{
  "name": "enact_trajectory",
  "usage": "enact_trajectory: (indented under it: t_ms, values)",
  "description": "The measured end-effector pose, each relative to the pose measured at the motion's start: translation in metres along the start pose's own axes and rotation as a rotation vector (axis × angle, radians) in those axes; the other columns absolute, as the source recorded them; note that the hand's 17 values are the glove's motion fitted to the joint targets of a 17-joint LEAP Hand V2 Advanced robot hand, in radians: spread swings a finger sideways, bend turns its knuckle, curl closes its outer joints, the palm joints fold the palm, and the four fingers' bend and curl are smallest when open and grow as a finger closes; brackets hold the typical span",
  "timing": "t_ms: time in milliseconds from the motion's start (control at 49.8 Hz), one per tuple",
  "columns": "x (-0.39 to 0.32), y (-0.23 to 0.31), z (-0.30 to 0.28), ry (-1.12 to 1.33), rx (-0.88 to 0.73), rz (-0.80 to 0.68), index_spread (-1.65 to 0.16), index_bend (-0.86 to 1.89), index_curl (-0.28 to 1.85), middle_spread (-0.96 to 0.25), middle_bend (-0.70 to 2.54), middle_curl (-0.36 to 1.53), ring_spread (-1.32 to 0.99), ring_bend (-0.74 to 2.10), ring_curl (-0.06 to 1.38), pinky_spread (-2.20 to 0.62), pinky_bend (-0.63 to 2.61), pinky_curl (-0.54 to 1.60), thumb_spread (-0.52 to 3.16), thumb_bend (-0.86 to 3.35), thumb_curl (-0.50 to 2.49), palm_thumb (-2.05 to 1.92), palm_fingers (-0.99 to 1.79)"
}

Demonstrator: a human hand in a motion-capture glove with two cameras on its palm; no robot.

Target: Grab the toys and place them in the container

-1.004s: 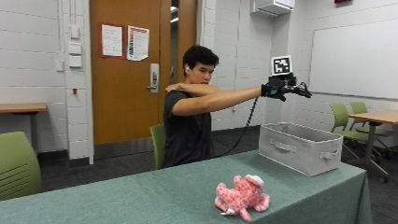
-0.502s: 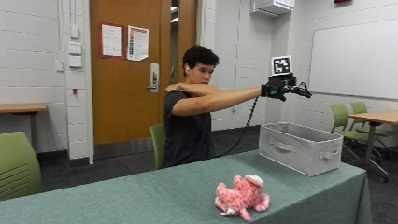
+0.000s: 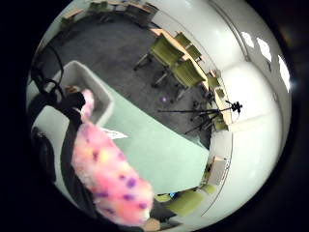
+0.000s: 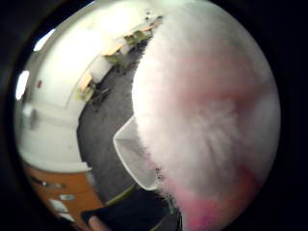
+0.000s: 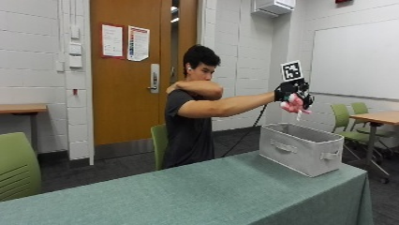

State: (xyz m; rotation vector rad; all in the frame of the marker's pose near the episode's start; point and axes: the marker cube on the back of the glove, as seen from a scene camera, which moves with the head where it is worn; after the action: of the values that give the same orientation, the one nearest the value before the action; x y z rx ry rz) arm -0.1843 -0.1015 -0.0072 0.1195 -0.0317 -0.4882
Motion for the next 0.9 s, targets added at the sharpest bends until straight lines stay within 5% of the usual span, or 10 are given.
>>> enact_trajectory:
  t_ms: [100, 241, 663, 783, 904]
  values:
    - [-0.063, -0.013, 0.006, -0.075, -0.007, 0.027, -0.38, 0.14, 0.82, -0.42, 0.74, 0.61, -0.45, 1.08, 0.46, -0.44, 0.82, 0.37, 0.75, 0.03, 0.93, 0.53, 1.07]
    - [-0.018, -0.008, 0.024, -0.056, -0.022, -0.166, -0.38, 0.13, 0.83, -0.43, 0.74, 0.61, -0.45, 1.07, 0.46, -0.43, 0.84, 0.37, 0.75, 0.02, 0.95, 0.54, 1.06]
    - [-0.014, -0.008, 0.065, -0.028, -0.224, -0.017, -0.35, 0.03, 0.67, -0.43, 0.77, 0.63, -0.43, 1.21, 0.48, -0.38, 0.88, 0.37, 1.02, -0.07, 0.76, 0.23, 0.86]
    - [-0.002, 0.000, 0.057, -0.001, -0.223, -0.023, -0.29, 0.00, 0.61, -0.33, 0.58, 0.59, -0.38, 1.08, 0.47, -0.27, 1.05, 0.45, 0.98, -0.13, 0.62, -0.07, 0.11]
    - [-0.018, 0.010, 0.030, -0.059, -0.168, -0.074, -0.24, 0.05, 0.51, -0.19, 0.51, 0.54, -0.27, 0.93, 0.40, -0.16, 1.16, 0.44, 0.92, -0.12, 0.53, -0.13, -0.07]
